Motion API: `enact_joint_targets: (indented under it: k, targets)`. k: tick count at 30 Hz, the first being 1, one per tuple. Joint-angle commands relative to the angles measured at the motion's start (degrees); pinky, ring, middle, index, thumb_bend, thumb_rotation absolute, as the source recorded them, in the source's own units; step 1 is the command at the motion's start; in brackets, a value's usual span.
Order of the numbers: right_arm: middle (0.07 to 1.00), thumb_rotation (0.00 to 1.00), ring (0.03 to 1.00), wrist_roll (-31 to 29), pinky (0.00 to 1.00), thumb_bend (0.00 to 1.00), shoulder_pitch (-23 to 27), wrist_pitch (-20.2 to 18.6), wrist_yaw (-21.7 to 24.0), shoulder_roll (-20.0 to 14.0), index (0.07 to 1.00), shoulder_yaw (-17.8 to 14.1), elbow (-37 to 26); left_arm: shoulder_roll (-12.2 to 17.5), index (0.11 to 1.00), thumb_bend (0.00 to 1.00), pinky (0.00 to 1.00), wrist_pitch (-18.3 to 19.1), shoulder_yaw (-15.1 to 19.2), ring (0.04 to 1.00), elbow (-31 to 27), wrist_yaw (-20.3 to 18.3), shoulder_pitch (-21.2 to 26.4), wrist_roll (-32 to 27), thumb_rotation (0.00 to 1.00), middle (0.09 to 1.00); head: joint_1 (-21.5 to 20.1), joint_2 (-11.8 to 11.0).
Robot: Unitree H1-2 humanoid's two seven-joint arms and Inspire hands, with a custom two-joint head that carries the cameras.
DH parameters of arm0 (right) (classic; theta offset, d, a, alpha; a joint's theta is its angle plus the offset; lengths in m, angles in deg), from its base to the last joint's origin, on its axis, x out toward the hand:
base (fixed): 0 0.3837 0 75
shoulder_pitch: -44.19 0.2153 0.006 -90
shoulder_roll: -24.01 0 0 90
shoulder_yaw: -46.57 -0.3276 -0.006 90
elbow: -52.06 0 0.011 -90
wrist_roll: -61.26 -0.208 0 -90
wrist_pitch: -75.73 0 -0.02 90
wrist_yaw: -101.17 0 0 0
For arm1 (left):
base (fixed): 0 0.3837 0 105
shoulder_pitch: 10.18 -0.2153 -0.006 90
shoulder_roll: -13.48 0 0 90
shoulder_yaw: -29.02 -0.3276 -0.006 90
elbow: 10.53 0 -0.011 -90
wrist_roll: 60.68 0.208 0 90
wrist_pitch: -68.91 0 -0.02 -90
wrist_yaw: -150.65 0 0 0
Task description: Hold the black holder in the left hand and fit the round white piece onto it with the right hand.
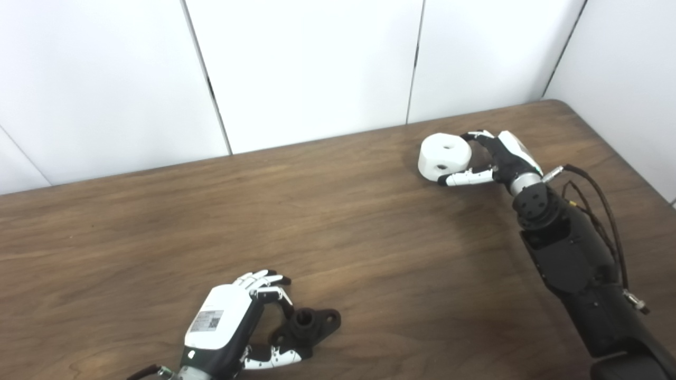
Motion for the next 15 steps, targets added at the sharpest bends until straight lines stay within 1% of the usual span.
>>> enact_joint_targets:
  k: [1, 15]
  targets:
    - [0.963, 0.31, 1.000, 0.0, 0.94, 0.76, 2.9, 1.5, -1.7, -2.0, 0.828, -0.1, -1.2, 1.3, 0.487, 0.52, 0.87, 3.6, 0.4, 0.878, 1.8, -3.8, -2.1, 1.1, 0.06, 0.810, 0.0, 0.0]
    - [0.939, 0.29, 0.998, 0.3, 0.91, 0.77, 3.6, 3.1, -3.4, -2.0, 0.772, 1.7, 0.0, 0.9, 0.487, 0.52, 0.87, 3.4, 0.2, 0.875, 1.9, -3.9, -2.3, 1.8, 0.06, 0.806, 0.6, 0.4]
